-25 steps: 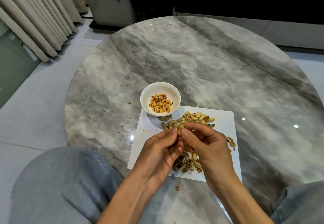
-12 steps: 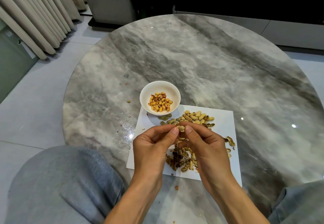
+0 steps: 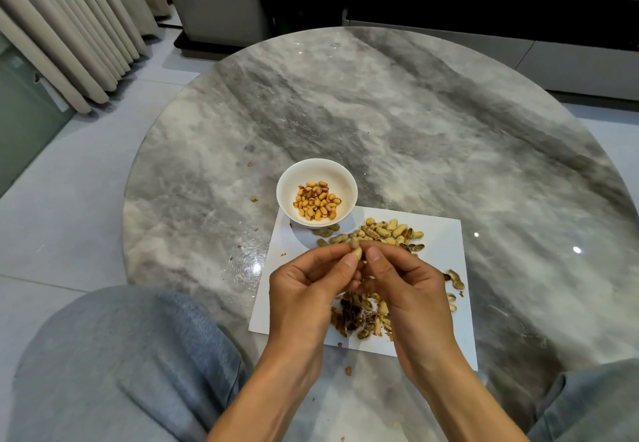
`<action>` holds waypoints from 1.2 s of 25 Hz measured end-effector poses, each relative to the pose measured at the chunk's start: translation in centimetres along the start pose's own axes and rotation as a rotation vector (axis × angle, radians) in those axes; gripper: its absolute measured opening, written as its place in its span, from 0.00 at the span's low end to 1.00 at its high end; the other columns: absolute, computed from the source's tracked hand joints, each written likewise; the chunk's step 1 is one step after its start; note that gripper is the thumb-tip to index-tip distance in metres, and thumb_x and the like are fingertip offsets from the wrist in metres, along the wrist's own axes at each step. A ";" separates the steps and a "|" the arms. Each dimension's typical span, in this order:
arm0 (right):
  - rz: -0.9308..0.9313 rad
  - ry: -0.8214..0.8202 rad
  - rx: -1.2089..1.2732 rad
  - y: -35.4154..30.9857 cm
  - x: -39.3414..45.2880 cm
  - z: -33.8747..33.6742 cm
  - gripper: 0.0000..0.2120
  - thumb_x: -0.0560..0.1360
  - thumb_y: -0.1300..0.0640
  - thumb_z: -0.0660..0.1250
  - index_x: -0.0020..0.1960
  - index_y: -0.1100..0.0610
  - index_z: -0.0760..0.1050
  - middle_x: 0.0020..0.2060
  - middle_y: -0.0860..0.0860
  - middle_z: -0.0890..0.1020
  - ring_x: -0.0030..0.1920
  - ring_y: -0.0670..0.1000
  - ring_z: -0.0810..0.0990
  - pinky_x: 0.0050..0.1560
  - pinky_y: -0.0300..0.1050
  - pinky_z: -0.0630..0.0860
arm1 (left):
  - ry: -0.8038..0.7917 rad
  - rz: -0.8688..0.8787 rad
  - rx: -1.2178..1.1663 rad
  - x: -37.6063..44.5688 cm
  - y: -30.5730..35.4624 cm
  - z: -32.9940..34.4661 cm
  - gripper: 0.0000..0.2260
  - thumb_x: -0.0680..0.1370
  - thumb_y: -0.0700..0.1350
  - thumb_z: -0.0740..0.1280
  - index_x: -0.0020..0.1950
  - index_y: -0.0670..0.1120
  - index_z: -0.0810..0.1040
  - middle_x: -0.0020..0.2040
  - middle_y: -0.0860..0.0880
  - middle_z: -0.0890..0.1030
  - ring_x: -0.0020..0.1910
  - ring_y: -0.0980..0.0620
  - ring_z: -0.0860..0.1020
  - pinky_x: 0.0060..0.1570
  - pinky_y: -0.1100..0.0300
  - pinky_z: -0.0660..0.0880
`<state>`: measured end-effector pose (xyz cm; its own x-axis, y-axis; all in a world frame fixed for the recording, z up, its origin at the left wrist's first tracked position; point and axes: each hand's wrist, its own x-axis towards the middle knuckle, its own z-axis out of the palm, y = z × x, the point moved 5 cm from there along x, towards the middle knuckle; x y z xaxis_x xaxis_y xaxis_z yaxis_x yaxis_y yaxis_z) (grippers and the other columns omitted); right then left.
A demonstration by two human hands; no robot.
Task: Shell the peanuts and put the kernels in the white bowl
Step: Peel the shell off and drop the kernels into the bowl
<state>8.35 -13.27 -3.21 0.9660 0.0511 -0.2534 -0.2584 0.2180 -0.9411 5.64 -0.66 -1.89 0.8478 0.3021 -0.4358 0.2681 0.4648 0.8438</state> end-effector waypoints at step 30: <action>-0.244 -0.298 -0.373 -2.8 0.9 -1.0 0.11 0.72 0.58 0.73 0.54 0.53 0.85 0.47 0.48 0.87 0.50 0.49 0.86 0.53 0.50 0.82 | -0.121 -0.075 0.055 1.0 0.1 -0.2 0.07 0.64 0.42 0.74 0.41 0.44 0.88 0.37 0.42 0.85 0.34 0.52 0.81 0.38 0.64 0.79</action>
<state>9.97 -14.78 -1.02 0.9444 0.3287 0.0062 0.0416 -0.1006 -0.9941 6.41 -0.10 -2.34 0.8725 0.1648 -0.4599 0.3542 0.4350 0.8279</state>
